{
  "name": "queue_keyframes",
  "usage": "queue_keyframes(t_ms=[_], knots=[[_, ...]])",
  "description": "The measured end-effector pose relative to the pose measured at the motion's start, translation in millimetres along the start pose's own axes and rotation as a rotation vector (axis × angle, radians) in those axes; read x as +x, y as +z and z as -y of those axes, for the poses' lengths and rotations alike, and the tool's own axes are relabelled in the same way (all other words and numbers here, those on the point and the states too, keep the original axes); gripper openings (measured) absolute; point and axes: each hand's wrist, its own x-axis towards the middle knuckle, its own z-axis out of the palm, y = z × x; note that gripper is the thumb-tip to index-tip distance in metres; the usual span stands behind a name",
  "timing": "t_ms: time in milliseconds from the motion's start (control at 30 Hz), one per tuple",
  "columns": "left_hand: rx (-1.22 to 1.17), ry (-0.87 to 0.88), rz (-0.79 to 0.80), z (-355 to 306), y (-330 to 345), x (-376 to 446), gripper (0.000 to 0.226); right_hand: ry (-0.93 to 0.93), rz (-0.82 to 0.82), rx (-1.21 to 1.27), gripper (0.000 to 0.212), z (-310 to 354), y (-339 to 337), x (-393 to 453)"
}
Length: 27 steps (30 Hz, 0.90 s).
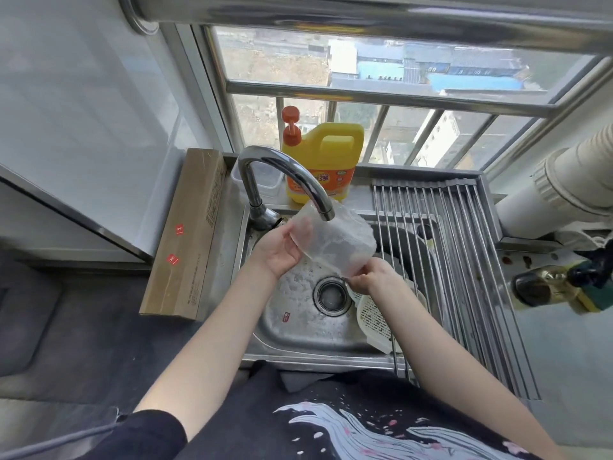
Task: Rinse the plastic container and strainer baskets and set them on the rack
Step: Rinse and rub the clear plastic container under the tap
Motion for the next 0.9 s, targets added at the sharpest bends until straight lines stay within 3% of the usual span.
queue_keyframes(t_ms=[167,367,567,633,700,800,900], knots=[[-0.158,-0.003,-0.078,4,-5,1,0.04,-0.06,0.028,0.276,0.024,13,18,1],[-0.171,-0.029,-0.134,9,4,1,0.032,-0.17,0.077,0.274,0.026,24,12,9],[0.378,-0.188,-0.015,28,9,4,0.019,-0.351,-0.017,0.12,0.019,47,-19,36],[0.492,-0.23,-0.025,34,7,4,0.026,-0.484,-0.035,0.003,0.015,52,-32,29],[0.471,-0.27,0.002,35,1,5,0.044,-0.682,-0.041,-0.206,0.025,48,-38,16],[0.388,-0.302,0.073,32,-10,12,0.072,-1.008,0.046,-0.768,0.026,22,-37,3],[0.585,-0.327,0.062,28,-17,10,0.086,-1.451,0.09,-1.433,0.025,-10,-30,7]])
